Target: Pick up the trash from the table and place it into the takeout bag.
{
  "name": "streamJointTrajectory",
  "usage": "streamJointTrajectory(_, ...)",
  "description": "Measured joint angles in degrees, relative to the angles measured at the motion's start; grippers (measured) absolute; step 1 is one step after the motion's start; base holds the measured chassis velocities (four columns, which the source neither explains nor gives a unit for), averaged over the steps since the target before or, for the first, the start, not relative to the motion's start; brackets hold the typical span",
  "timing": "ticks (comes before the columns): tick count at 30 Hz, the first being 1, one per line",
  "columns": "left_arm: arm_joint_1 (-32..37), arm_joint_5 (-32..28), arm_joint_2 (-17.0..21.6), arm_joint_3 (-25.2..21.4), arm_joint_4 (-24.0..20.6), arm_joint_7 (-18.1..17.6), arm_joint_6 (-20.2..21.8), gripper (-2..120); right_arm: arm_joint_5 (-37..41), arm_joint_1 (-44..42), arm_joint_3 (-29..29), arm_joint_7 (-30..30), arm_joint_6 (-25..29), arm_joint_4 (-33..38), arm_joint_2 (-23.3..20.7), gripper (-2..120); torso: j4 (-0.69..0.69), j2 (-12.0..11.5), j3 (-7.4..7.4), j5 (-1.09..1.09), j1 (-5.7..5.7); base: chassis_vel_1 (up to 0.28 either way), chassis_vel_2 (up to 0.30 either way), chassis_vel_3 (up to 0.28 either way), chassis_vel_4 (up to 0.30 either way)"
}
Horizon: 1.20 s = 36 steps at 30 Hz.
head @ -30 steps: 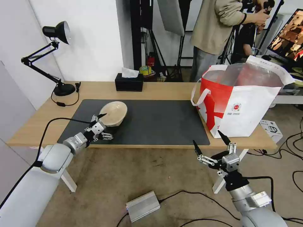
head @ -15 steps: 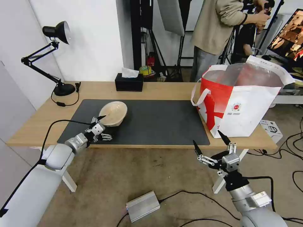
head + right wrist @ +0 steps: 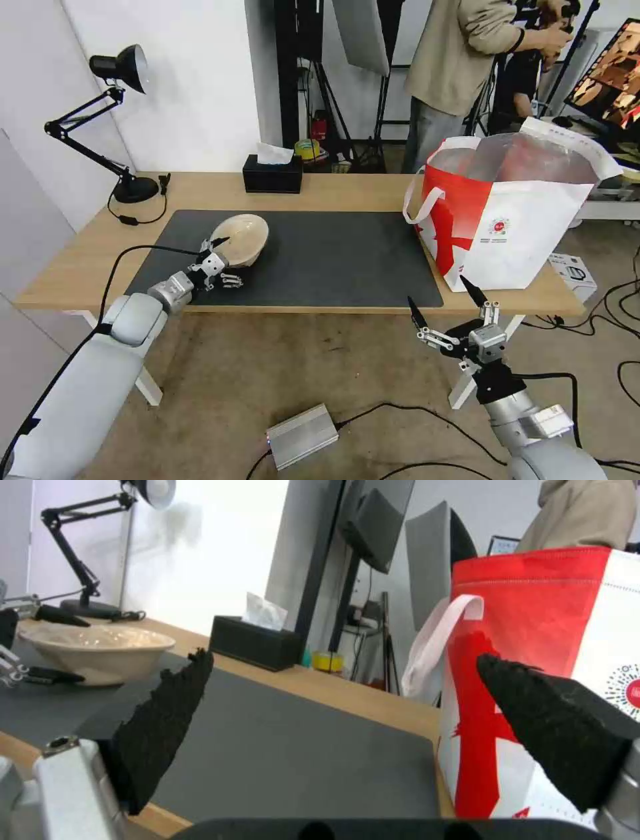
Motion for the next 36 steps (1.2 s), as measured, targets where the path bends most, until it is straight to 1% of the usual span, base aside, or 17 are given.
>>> streamJointTrajectory(10,-1.06,1.43,-0.16,0.59,0.68,-0.09,-0.21,100,0.00,0.00,0.00,0.00,0.00,0.00,0.00,100,0.00,0.00,0.00,0.00,0.00,0.000,0.000,0.000,0.000)
streamJointTrajectory(12,-1.29,2.73,-0.19,0.69,0.68,-0.17,0.04,100,0.00,0.00,0.00,0.00,0.00,0.00,0.00,100,-0.01,0.00,0.00,0.00,0.00,0.000,0.000,0.000,0.000)
streamJointTrajectory(16,-1.58,3.57,-0.30,0.91,0.71,-1.10,0.13,100,0.00,0.00,0.00,0.00,0.00,0.00,0.00,100,0.00,0.00,0.00,0.00,0.00,0.000,0.000,0.000,0.000)
streamJointTrajectory(19,-1.93,3.92,-0.34,1.23,0.72,-1.41,0.17,91,0.00,0.00,0.00,0.00,0.00,0.00,0.00,100,0.00,0.00,0.00,0.00,0.00,0.000,0.000,0.000,0.000)
streamJointTrajectory(20,-1.93,3.92,-0.34,1.23,0.72,-1.41,0.17,91,0.00,0.00,0.00,0.00,0.00,0.00,0.00,100,0.00,0.00,0.00,0.00,0.00,0.000,0.000,0.000,0.000)
streamJointTrajectory(22,-1.95,3.93,-0.35,1.34,0.72,-1.43,0.14,79,0.00,0.00,0.00,0.00,0.00,0.00,0.00,100,0.00,0.00,0.00,0.00,0.00,0.000,0.000,0.000,0.000)
streamJointTrajectory(23,-1.94,3.93,-0.35,1.34,0.71,-1.43,0.13,76,0.00,0.00,0.00,0.00,0.00,0.00,0.00,100,0.00,0.00,0.00,0.00,0.00,0.000,0.000,0.000,0.000)
streamJointTrajectory(24,-1.90,3.92,-0.35,1.34,0.66,-1.43,0.13,71,0.00,0.00,0.00,0.00,0.00,0.00,0.00,100,0.00,0.00,0.00,0.00,0.00,0.000,0.000,0.000,0.000)
streamJointTrajectory(25,-1.90,3.92,-0.35,1.34,0.66,-1.43,0.13,71,0.00,0.00,0.00,0.00,0.00,0.00,0.00,100,0.00,0.00,0.00,0.00,0.00,0.000,0.000,0.000,0.000)
streamJointTrajectory(29,-1.59,3.87,-0.18,1.15,0.39,-1.43,0.12,55,0.00,0.00,0.00,0.00,0.00,0.00,0.00,100,0.00,0.00,0.00,0.00,0.00,0.000,0.000,0.000,0.000)
streamJointTrajectory(30,-1.59,3.87,-0.18,1.15,0.39,-1.43,0.12,55,0.00,0.00,0.00,0.00,0.00,0.00,0.00,100,0.00,0.00,0.00,0.00,0.00,0.000,0.000,0.000,0.000)
streamJointTrajectory(32,-1.37,3.81,-0.11,0.97,0.25,-1.43,0.13,43,0.00,0.00,0.00,0.00,0.00,0.00,0.00,100,0.00,0.00,0.00,0.00,0.00,0.000,0.000,0.000,0.000)
streamJointTrajectory(34,-1.25,3.78,-0.09,0.89,0.02,-1.43,0.12,35,0.00,0.00,0.00,0.00,0.00,0.00,0.00,100,0.00,0.00,0.00,0.00,0.00,0.000,0.000,0.000,0.000)
streamJointTrajectory(35,-1.25,3.78,-0.09,0.89,0.02,-1.43,0.12,35,0.00,0.00,0.00,0.00,0.00,0.00,0.00,100,0.00,0.00,0.00,0.00,0.00,0.000,0.000,0.000,0.000)
streamJointTrajectory(36,-1.20,3.78,-0.10,0.86,-0.09,-1.42,0.13,30,0.00,0.00,0.00,0.00,0.00,0.00,0.00,100,0.00,0.00,0.00,0.00,0.00,0.000,0.000,0.000,0.000)
